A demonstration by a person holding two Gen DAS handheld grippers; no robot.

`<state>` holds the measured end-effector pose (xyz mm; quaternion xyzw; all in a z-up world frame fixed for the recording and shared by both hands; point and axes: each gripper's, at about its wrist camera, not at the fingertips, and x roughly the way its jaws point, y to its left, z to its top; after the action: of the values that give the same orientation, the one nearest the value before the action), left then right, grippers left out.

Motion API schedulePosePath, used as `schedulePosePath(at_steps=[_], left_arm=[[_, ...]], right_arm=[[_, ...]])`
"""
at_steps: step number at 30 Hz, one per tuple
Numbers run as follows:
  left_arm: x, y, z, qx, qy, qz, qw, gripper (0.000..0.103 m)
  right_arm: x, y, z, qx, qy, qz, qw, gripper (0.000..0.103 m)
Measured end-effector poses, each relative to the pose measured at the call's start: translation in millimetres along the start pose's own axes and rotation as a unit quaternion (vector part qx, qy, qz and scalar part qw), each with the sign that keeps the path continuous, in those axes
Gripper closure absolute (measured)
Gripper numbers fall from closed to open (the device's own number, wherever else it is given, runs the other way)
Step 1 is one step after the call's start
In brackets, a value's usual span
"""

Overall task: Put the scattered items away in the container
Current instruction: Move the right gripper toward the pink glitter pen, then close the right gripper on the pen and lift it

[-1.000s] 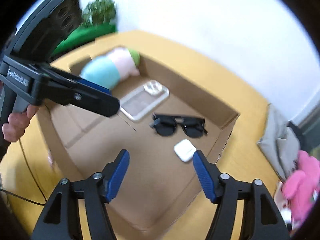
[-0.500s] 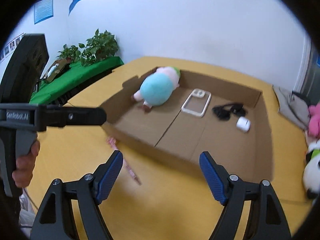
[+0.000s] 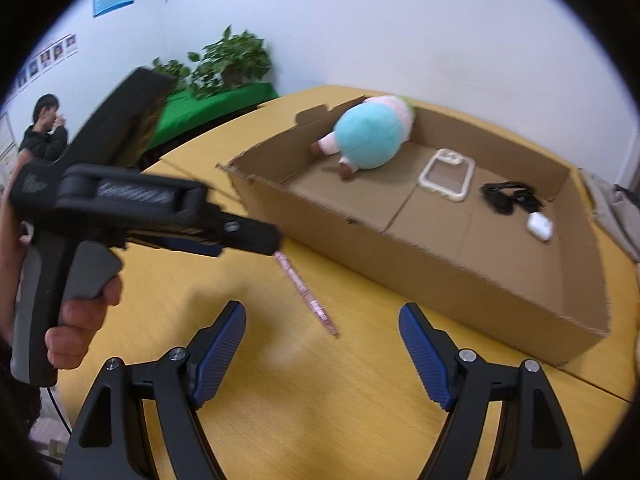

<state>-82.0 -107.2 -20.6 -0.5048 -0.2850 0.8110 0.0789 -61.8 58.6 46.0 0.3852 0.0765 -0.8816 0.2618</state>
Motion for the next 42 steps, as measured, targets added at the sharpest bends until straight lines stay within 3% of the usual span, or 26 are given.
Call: schedulePosePath(at_steps=[4, 9, 12, 14, 18, 21, 23, 26, 27, 29, 35, 42], left_arm=[[18, 15, 6, -0.037, 0.010, 0.018, 0.9991, 0.015], [30, 21, 12, -0.059, 0.011, 0.025, 0.9979, 0.019], [33, 21, 14, -0.063, 0.012, 0.028, 0.9975, 0.020], [34, 22, 14, -0.065, 0.012, 0.029, 0.9974, 0.028], [34, 24, 17, -0.067, 0.013, 0.026, 0.9973, 0.033], [34, 26, 18, -0.069, 0.014, 0.030, 0.9970, 0.039], [35, 27, 19, -0.070, 0.018, 0.025, 0.9971, 0.052], [36, 27, 17, -0.068, 0.020, 0.031, 0.9970, 0.061], [36, 27, 17, -0.067, 0.020, 0.035, 0.9969, 0.062], [35, 31, 15, -0.074, 0.021, 0.049, 0.9958, 0.086], [27, 36, 6, -0.080, 0.024, 0.031, 0.9960, 0.092], [-17, -4, 1, -0.025, -0.023, 0.032, 0.9989, 0.093]], right_arm=[[25, -1, -9, -0.009, 0.008, 0.031, 0.999, 0.024], [59, 1, -7, -0.032, 0.040, 0.037, 0.998, 0.026], [75, 1, -7, -0.040, 0.062, 0.036, 0.997, 0.045], [83, 2, -10, -0.043, 0.076, 0.034, 0.996, 0.059], [82, 8, -15, -0.048, 0.078, 0.033, 0.995, 0.063], [78, 13, -18, -0.049, 0.083, 0.034, 0.995, 0.072], [77, 18, -20, -0.054, 0.086, 0.032, 0.994, 0.086], [75, 26, -22, -0.065, 0.088, 0.011, 0.994, 0.092], [74, 27, -23, -0.062, 0.089, 0.010, 0.994, 0.092], [71, 29, -25, -0.056, 0.088, 0.008, 0.995, 0.093], [58, 41, -34, -0.050, 0.080, 0.026, 0.995, 0.094], [21, 41, -23, -0.028, 0.032, 0.031, 0.999, 0.094]])
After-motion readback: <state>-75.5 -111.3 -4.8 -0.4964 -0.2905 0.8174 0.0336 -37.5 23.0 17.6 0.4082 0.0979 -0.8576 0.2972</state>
